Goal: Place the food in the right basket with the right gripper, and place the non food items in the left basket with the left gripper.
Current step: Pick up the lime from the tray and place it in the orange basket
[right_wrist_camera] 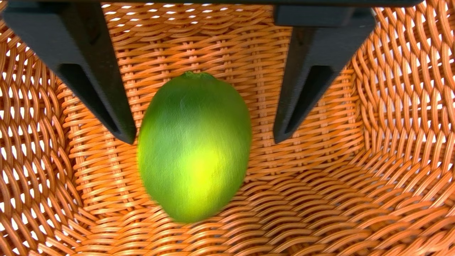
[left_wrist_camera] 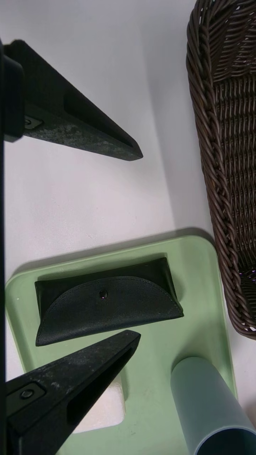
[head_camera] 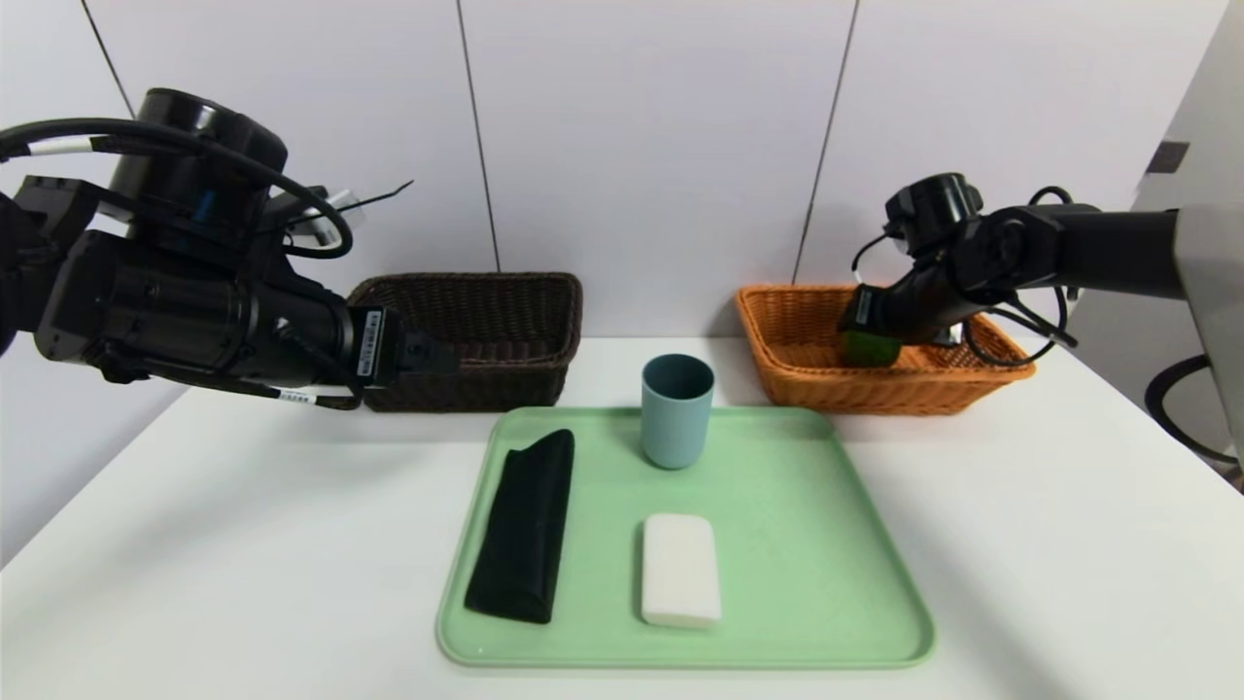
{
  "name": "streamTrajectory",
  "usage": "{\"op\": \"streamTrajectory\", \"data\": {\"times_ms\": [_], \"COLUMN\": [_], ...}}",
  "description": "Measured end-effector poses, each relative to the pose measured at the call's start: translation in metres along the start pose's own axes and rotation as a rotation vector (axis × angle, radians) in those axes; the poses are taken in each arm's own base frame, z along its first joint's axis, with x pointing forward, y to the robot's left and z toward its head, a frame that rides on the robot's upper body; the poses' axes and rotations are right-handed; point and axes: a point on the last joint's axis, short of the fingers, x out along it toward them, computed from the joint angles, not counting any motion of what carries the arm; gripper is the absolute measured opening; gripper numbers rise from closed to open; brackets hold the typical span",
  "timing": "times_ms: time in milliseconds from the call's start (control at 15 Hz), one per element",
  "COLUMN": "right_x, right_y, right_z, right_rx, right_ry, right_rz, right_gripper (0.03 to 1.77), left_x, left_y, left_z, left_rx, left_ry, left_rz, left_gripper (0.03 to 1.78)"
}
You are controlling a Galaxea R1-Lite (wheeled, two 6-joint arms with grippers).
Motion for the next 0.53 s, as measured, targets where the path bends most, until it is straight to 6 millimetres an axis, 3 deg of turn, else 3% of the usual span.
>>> {"op": "streamTrajectory", "data": {"times_ms": [267,533], "right_x": [-0.013,-0.049], "right_y": [0.001,0.004], "right_z": [0.004,0.016], "right_rx": [-0.036,-0.053], "right_ry": [-0.017,-0.077], "right_rz": [0.009,0.039], "right_gripper": [1.49,1.58], "left_x": [0.0,-0.003], "left_y": [0.001,0.0], "left_z": [0.001,0.004], "left_rx": [-0.009,-0.005], "left_ry": [-0.004,-0.046], "left_rz": [0.01,0.013], "left_gripper": [1.69,1.69]}}
